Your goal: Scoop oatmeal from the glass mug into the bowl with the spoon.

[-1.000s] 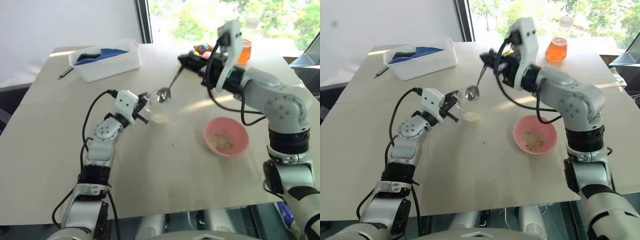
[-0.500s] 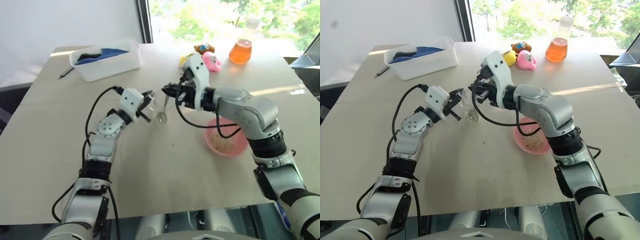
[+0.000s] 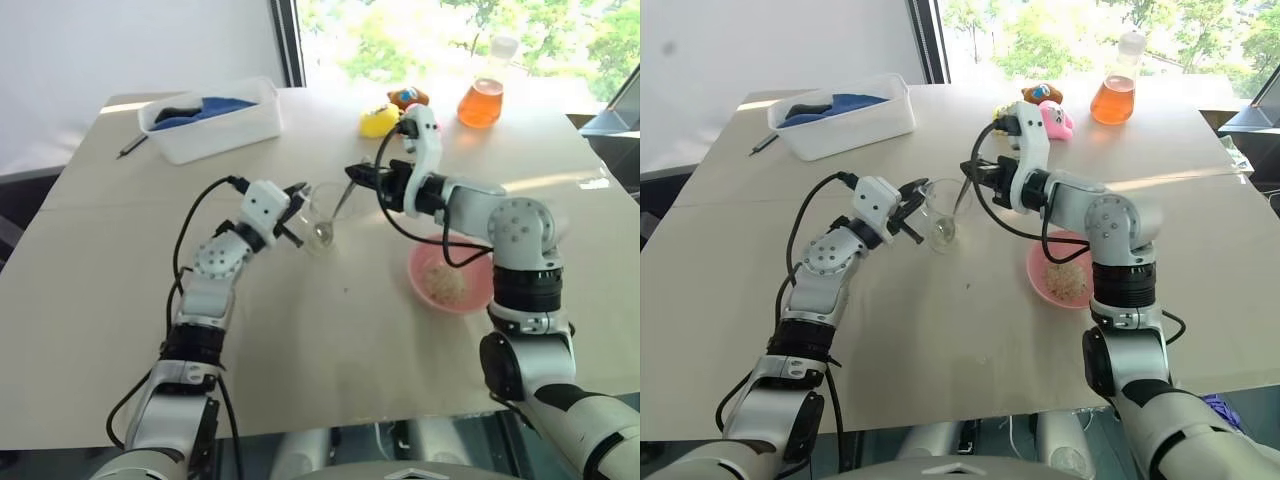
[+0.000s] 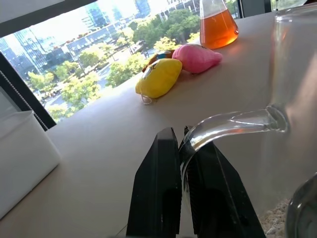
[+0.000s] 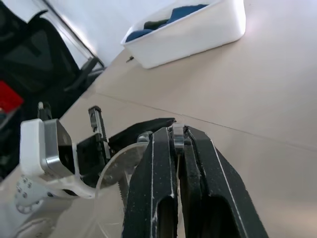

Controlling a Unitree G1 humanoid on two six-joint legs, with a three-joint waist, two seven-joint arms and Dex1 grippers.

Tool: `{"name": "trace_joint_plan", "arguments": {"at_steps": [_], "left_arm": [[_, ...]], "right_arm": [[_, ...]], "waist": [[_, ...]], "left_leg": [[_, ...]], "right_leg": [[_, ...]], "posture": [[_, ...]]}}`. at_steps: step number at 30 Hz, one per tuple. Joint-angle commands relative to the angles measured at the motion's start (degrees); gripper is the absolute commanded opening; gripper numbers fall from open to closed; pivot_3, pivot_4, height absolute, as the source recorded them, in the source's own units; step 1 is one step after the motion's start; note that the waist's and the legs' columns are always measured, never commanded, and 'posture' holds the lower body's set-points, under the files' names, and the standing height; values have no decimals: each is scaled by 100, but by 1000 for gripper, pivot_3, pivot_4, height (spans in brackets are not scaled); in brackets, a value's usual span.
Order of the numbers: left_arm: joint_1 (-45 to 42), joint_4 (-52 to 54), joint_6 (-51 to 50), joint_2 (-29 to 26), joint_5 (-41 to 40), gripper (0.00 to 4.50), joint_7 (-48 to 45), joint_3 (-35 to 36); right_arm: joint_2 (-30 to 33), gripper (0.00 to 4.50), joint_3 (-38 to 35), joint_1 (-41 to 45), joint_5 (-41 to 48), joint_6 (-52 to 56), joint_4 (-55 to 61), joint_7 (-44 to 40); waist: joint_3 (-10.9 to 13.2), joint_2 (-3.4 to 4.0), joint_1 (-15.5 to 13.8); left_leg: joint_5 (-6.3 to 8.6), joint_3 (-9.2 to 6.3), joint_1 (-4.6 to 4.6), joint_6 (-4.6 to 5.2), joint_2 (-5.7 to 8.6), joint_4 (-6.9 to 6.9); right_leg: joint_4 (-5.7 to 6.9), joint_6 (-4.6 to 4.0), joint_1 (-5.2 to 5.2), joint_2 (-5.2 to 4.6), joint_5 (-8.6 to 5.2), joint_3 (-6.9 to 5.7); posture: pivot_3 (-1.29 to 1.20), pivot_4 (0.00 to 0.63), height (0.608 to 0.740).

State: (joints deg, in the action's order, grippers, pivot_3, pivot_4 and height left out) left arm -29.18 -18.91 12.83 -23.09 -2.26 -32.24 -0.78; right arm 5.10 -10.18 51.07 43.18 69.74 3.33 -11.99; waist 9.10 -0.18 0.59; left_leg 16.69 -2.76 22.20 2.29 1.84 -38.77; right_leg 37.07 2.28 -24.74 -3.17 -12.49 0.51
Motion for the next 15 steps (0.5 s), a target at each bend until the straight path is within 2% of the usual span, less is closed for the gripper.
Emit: {"name": "trace_joint_plan", "arguments": {"at_steps": [1, 15], "left_arm": [[95, -166, 6, 109, 173, 23, -94, -290], [-389, -702, 484, 674, -27, 23, -142, -217]], "right_arm": [[-74, 0, -410, 243, 405, 266, 188, 155], [399, 0, -2227, 832, 1202, 1342, 120, 1314]], "waist": [[0, 1, 0], [-2, 2, -83]], "left_leg": [[0, 0, -1, 0, 0, 0], [-1, -2, 7, 1, 10, -4]], "right_leg": [[1, 0, 0, 0, 0, 0], [5, 1, 0, 2, 0, -15]], "posture": [[0, 150, 740], [0, 150, 740]]}}
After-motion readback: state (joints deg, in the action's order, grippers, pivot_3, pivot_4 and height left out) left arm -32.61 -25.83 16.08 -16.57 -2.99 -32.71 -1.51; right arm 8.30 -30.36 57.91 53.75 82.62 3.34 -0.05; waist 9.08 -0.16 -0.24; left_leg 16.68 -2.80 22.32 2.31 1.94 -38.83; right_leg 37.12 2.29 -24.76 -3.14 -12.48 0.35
